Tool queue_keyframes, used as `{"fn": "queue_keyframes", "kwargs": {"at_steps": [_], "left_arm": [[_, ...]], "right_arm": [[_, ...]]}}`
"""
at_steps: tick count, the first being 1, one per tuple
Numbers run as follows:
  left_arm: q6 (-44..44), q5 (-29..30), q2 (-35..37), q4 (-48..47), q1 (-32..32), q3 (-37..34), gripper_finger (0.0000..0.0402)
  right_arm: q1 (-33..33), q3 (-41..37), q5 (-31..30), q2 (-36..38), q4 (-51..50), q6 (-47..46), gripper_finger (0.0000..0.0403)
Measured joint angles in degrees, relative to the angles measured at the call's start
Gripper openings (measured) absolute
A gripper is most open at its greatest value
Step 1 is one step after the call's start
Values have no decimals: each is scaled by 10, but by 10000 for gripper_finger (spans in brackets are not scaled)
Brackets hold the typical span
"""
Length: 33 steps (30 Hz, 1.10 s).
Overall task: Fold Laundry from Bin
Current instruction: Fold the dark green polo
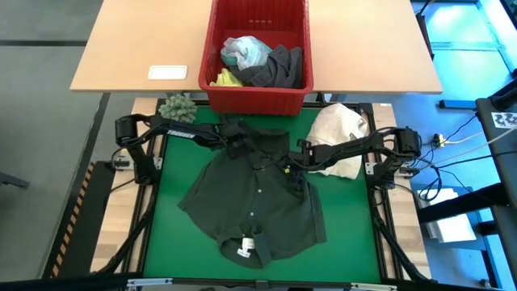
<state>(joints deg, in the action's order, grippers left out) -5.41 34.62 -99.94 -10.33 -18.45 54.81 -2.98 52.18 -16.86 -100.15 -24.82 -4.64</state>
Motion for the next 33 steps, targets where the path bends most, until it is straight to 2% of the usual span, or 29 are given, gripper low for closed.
{"fn": "queue_keyframes", "kwargs": {"at_steps": [4,10,16,21,24,33], "left_arm": [[51,50,5,-72,-12,0,2],[128,64,5,-196,-30,0,1],[125,44,4,-201,-30,0,3],[111,46,18,-203,-10,0,22],[108,62,43,-203,4,0,37],[91,49,151,-224,63,0,88]], "right_arm": [[0,0,0,0,-3,0,0],[0,0,0,0,-6,0,0],[0,-1,0,0,-7,0,0],[0,-1,14,0,-9,6,0],[0,-1,14,0,-9,6,0],[0,-1,14,0,-9,7,0]]}}
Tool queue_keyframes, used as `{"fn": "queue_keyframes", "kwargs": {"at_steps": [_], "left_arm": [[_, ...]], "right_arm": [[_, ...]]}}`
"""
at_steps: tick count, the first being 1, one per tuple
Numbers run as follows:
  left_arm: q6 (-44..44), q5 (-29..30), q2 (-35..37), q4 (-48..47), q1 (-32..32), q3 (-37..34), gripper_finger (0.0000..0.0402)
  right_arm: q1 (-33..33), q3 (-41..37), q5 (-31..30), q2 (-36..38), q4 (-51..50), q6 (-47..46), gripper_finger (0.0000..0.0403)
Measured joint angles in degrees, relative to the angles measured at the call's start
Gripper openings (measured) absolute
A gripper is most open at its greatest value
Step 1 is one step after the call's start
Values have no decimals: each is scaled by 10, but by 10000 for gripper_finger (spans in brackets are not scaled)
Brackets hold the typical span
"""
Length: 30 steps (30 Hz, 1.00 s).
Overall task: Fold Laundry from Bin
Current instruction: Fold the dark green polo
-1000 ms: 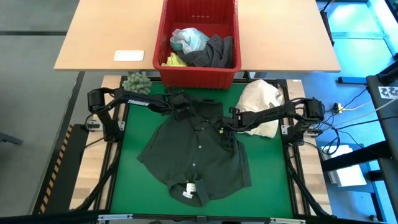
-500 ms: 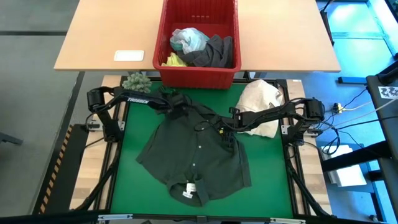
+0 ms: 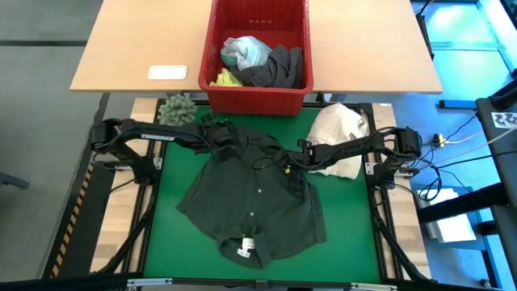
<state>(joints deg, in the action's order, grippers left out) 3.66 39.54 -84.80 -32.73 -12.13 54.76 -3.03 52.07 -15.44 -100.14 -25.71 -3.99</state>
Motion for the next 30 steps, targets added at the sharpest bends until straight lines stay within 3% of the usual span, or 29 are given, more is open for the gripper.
{"fn": "queue_keyframes", "kwargs": {"at_steps": [2,7,9,20,30], "left_arm": [[1,-19,20,-9,15,0,96],[25,-191,36,-1,71,0,100],[33,-221,27,-2,108,0,100],[39,-226,-53,69,293,0,100],[95,-210,-91,110,368,0,100]], "right_arm": [[0,0,0,0,1,0,0],[0,0,0,0,1,0,0],[0,0,0,0,1,0,0],[0,0,-4,0,7,0,0],[0,1,-5,-1,18,0,7]]}}
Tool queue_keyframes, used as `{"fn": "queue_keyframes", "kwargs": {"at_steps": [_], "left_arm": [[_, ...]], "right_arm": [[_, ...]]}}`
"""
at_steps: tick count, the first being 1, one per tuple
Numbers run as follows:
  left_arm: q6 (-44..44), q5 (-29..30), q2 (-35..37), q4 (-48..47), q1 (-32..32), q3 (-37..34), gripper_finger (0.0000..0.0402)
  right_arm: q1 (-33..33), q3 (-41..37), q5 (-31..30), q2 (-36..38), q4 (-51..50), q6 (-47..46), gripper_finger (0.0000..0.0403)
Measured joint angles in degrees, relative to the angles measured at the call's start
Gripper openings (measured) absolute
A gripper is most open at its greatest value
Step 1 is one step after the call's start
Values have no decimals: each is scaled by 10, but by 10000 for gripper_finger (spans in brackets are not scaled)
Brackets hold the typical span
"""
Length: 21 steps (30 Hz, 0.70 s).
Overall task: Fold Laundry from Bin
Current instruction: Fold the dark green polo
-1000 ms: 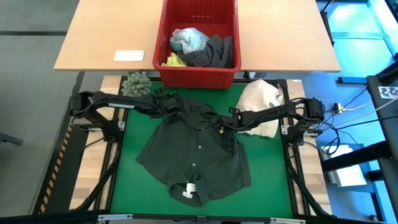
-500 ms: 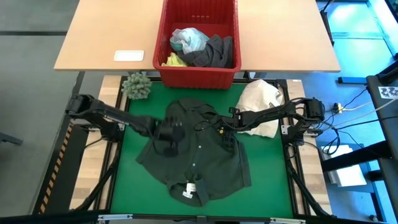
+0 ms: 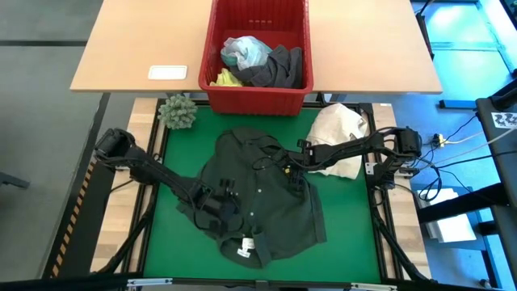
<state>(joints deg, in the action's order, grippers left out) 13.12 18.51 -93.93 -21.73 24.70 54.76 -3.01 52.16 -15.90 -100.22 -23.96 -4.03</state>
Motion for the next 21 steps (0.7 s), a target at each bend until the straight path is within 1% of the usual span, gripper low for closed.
{"fn": "queue_keyframes", "kwargs": {"at_steps": [10,15,21], "left_arm": [[19,-6,-49,2,17,0,100],[20,-39,-70,16,17,0,100],[51,-107,-84,24,22,1,100]], "right_arm": [[0,0,0,0,2,1,7],[0,0,-8,0,5,15,7],[0,0,-12,-1,13,30,7]]}}
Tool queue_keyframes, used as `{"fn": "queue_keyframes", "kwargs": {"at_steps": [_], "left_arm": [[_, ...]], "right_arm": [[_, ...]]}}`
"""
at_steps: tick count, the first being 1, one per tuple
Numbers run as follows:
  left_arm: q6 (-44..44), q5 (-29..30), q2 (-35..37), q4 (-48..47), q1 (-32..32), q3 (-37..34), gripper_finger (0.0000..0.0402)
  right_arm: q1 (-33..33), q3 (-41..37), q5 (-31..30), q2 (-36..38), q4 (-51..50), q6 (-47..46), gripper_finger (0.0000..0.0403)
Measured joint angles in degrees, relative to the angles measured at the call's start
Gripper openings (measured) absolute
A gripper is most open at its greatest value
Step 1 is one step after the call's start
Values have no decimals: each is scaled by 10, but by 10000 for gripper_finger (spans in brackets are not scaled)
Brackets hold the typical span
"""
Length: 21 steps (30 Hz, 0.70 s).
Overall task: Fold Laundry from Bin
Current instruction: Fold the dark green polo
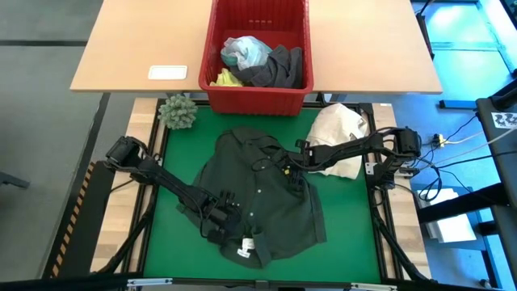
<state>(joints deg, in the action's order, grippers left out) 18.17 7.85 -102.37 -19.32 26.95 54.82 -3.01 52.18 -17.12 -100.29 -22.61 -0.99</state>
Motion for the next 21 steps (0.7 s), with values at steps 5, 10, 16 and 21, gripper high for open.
{"fn": "queue_keyframes", "kwargs": {"at_steps": [5,10,16,21], "left_arm": [[12,-27,-1,1,18,0,100],[13,-51,-1,0,38,1,100],[44,-61,-1,-1,59,1,100],[86,-75,-1,-1,81,1,100]], "right_arm": [[0,0,-1,0,1,1,8],[0,0,-2,0,1,2,8],[0,5,-2,2,-5,3,8],[0,23,6,2,-17,0,8]]}}
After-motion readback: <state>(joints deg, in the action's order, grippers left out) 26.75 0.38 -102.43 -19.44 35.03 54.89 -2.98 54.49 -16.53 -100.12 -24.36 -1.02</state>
